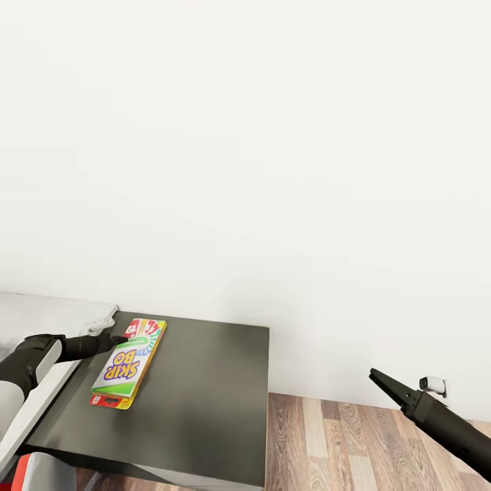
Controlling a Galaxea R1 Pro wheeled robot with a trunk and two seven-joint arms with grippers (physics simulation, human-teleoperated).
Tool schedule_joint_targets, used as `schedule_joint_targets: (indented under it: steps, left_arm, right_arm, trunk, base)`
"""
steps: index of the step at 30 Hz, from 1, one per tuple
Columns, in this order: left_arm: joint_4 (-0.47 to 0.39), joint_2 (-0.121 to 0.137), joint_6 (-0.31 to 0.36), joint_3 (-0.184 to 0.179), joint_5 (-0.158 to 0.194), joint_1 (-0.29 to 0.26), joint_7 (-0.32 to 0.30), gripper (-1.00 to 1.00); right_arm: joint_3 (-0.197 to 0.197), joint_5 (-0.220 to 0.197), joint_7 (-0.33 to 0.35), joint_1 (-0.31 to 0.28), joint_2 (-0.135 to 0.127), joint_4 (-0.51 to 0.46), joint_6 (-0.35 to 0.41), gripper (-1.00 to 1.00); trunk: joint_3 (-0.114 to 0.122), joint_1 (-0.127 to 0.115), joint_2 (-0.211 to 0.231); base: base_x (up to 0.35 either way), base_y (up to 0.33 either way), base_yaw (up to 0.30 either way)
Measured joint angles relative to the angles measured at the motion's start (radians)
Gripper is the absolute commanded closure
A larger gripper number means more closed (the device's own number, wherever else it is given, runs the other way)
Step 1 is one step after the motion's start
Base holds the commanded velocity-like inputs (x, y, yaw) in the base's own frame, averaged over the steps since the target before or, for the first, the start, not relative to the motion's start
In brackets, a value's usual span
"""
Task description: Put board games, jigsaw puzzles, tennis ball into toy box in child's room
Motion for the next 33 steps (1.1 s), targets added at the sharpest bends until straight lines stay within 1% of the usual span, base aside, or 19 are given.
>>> schedule_joint_targets:
  steps: [11, 33]
  left_arm:
    - [0.0, 0.0, -0.001, 0.001, 0.0, 0.0, -0.035, -1.0]
    - [0.0, 0.003, -0.003, 0.002, 0.0, 0.0, -0.039, -1.0]
  right_arm:
    - [0.0, -0.001, 0.0, 0.0, -0.002, 0.0, 0.001, -1.0]
    - [0.0, -0.001, -0.001, 0.0, -0.004, 0.0, 0.002, -1.0]
  trunk:
    - [-0.011, 0.0, 0.0]
    - [-0.038, 0.0, 0.0]
  base:
    - [0.0, 0.0, 0.0]
    - [0.0, 0.0, 0.0]
